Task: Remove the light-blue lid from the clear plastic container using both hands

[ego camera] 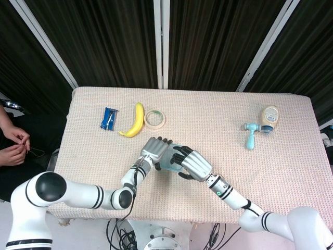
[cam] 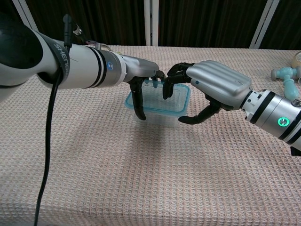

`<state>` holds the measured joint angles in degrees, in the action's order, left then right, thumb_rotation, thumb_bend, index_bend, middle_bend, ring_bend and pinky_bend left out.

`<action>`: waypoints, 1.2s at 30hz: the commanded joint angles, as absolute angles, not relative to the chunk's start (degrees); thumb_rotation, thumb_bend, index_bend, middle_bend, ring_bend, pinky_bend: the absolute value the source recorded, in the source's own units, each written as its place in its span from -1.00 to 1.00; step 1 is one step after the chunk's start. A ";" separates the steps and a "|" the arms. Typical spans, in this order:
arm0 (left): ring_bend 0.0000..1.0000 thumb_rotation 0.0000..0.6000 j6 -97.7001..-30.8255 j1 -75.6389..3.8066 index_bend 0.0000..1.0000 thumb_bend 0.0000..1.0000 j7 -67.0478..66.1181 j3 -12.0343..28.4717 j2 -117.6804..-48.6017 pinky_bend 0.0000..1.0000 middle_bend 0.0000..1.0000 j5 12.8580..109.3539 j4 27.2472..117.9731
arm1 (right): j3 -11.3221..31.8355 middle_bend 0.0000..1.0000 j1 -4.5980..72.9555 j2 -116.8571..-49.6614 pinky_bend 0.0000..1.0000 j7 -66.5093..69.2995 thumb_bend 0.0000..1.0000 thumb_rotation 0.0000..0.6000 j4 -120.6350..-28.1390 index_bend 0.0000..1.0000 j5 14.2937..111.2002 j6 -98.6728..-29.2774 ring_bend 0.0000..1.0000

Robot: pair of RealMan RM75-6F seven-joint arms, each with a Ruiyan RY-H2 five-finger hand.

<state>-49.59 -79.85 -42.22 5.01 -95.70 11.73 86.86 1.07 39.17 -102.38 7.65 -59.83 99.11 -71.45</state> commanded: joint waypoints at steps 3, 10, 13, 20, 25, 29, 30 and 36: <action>-0.69 1.00 -49.68 -79.57 -0.68 -1.00 -42.51 5.04 -96.01 -0.41 -0.53 11.91 86.55 | 1.14 -0.24 39.17 -102.13 -0.45 7.65 -0.70 1.00 -60.03 -0.15 99.00 -71.93 -0.66; -0.69 1.00 -50.10 -79.10 -0.68 -1.00 -42.87 5.17 -96.67 -0.41 -0.53 13.00 86.22 | 1.25 -0.23 39.17 -101.91 -0.45 7.98 -0.70 1.00 -60.48 -0.15 98.74 -72.50 -0.66; -0.69 1.00 -50.29 -78.82 -0.68 -1.00 -42.92 5.23 -96.97 -0.41 -0.52 13.55 85.97 | 1.34 -0.22 39.11 -101.82 -0.44 8.14 -0.70 1.00 -60.71 -0.14 98.62 -72.83 -0.65; -0.69 1.00 -50.09 -78.34 -0.68 -1.00 -43.18 5.44 -97.46 -0.41 -0.52 13.91 85.44 | 1.54 -0.21 39.14 -102.01 -0.42 8.05 -0.67 1.00 -60.56 -0.13 98.39 -73.24 -0.63; -0.69 1.00 -49.34 -77.98 -0.68 -1.00 -42.84 5.95 -96.91 -0.42 -0.52 14.01 85.92 | 1.39 -0.16 39.14 -102.85 -0.33 8.11 -0.40 1.00 -59.04 -0.06 98.81 -74.07 -0.55; -0.69 1.00 -48.73 -77.65 -0.69 -1.00 -42.39 6.15 -96.17 -0.42 -0.52 14.13 86.56 | 1.54 -0.10 39.09 -104.01 -0.23 8.92 -0.21 1.00 -56.93 0.03 99.48 -76.01 -0.47; -0.69 1.00 -48.45 -77.52 -0.69 -1.00 -42.09 6.29 -95.95 -0.42 -0.52 14.12 86.79 | 1.48 -0.09 39.11 -104.37 -0.21 9.20 -0.18 1.00 -56.22 0.04 99.78 -76.57 -0.46; -0.69 1.00 -47.61 -76.98 -0.72 -1.00 -40.62 6.77 -95.04 -0.42 -0.52 15.04 87.48 | 1.56 -0.04 39.16 -105.59 -0.14 9.81 0.03 1.00 -53.61 0.12 100.45 -78.61 -0.39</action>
<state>-47.69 -77.08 -40.78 6.72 -95.16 14.87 87.37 1.55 39.14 -105.38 9.86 -53.91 100.30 -78.41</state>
